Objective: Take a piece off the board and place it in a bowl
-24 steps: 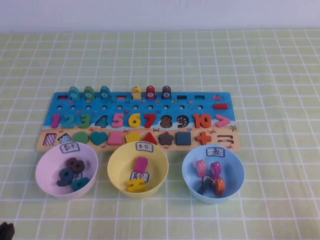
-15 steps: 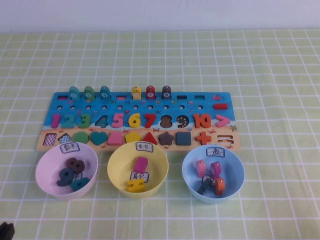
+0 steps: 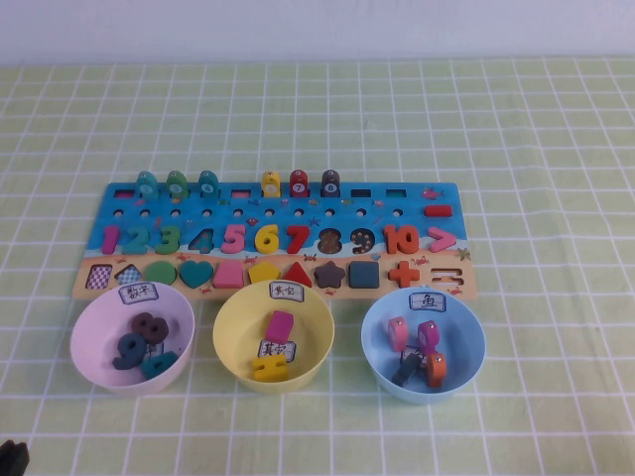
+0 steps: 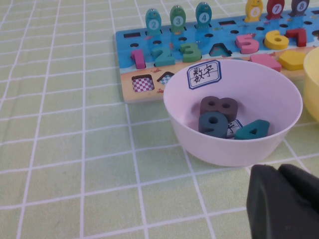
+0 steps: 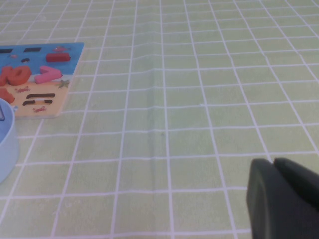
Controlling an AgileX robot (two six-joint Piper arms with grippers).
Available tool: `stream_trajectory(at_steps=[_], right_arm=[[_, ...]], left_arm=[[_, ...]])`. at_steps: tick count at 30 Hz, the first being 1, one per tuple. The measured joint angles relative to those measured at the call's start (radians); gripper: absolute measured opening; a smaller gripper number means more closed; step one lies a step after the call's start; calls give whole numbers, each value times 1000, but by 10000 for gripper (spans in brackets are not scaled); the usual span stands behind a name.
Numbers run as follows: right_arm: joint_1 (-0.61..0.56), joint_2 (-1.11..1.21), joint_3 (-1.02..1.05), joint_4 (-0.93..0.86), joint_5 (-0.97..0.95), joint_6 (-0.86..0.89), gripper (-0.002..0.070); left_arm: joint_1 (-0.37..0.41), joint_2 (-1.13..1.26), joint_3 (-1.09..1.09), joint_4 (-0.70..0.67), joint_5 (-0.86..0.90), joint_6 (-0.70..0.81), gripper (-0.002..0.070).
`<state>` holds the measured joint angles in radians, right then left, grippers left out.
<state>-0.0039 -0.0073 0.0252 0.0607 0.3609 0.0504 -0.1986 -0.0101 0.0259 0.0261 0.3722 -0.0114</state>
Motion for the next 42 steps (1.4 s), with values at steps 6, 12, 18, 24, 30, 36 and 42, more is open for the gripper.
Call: stream_trajectory(at_steps=[6, 12, 18, 24, 30, 36, 42], right_arm=[[0, 0, 0, 0, 0, 0, -17], [0, 0, 0, 0, 0, 0, -17], [0, 0, 0, 0, 0, 0, -17], [0, 0, 0, 0, 0, 0, -17], [0, 0, 0, 0, 0, 0, -17], [0, 0, 0, 0, 0, 0, -17], [0, 0, 0, 0, 0, 0, -17]], left_arm=[[0, 0, 0, 0, -4, 0, -4], [0, 0, 0, -161, -120, -135, -4], [0, 0, 0, -366, -277, -285, -4], [0, 0, 0, -381, -345, -262, -4], [0, 0, -4, -391, -417, -270, -4], [0, 98, -237, -360, -191, -171, -4], [0, 438, -617, -151, 261, -105, -4]])
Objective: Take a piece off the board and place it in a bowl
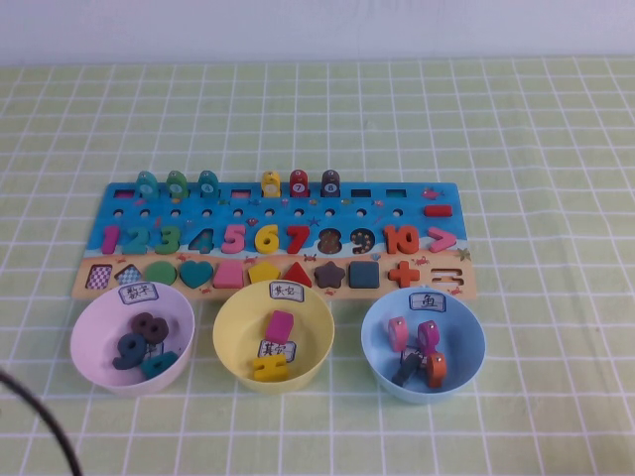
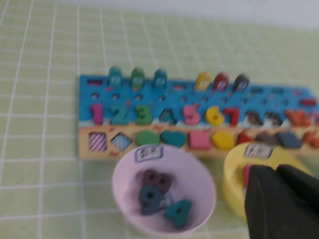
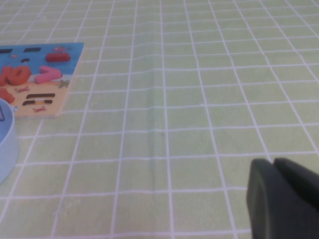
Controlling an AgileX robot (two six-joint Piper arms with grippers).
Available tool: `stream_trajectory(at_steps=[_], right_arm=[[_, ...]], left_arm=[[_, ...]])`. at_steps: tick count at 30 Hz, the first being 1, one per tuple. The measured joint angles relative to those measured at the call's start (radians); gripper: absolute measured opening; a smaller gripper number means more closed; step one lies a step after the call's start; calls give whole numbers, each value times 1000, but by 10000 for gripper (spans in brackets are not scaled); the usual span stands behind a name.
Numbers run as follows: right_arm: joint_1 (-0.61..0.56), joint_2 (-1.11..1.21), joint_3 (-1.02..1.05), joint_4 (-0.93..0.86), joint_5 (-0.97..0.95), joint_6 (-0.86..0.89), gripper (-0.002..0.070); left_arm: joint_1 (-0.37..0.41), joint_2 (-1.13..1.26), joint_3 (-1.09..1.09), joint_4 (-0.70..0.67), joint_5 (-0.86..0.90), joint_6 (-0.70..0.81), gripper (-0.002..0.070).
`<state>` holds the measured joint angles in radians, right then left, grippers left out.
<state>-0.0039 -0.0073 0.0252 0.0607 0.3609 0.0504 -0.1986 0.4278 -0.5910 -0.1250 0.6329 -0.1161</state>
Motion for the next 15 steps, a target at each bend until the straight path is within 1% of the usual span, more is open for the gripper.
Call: stream_trajectory(at_steps=[3, 7, 11, 15], right_arm=[[0, 0, 0, 0, 0, 0, -17], [0, 0, 0, 0, 0, 0, -17], [0, 0, 0, 0, 0, 0, -17], [0, 0, 0, 0, 1, 0, -17]], left_arm=[[0, 193, -155, 69, 165, 66, -4], [0, 425, -325, 92, 301, 142, -4], [-17, 638, -466, 101, 373, 181, -4], [-61, 814, -586, 119, 414, 196, -4]])
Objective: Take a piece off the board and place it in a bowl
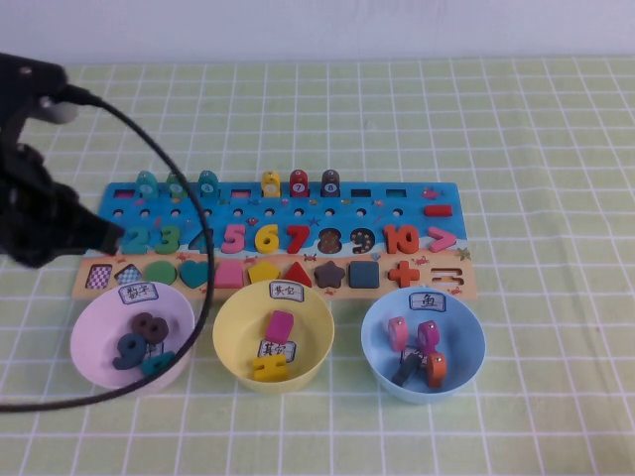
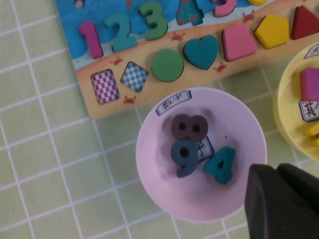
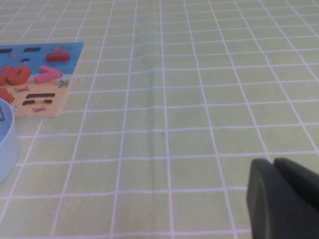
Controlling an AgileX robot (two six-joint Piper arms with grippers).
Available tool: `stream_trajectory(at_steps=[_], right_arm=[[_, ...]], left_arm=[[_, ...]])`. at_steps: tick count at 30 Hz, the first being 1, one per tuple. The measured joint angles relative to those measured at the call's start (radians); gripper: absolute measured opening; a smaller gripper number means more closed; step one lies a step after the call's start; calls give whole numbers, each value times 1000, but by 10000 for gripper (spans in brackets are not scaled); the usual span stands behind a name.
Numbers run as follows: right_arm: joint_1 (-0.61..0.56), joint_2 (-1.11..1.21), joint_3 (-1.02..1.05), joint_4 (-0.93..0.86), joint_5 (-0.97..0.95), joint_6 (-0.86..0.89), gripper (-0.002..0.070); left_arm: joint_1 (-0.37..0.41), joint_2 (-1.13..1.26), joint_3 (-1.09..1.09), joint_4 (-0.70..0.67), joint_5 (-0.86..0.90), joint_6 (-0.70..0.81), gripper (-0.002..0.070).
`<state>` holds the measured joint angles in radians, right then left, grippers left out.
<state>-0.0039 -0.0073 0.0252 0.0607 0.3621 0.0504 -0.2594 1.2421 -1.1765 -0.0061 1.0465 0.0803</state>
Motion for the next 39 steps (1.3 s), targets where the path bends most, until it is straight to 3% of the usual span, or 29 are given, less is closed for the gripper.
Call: stream_trajectory(at_steps=[11, 23, 27, 32, 39], right_arm=[[-2, 0, 0, 0, 0, 0, -17], [-2, 0, 0, 0, 0, 0, -17], [-2, 0, 0, 0, 0, 0, -17], [-2, 0, 0, 0, 0, 0, -17], [-2, 0, 0, 0, 0, 0, -17]], left_arm=[[-112, 348, -277, 34, 76, 18, -4], [-119, 694, -508, 52, 173, 46, 1], [-119, 770, -552, 35, 173, 60, 76], [-119, 836, -571, 6, 173, 99, 258], [-119, 846, -576, 187, 173, 111, 308]])
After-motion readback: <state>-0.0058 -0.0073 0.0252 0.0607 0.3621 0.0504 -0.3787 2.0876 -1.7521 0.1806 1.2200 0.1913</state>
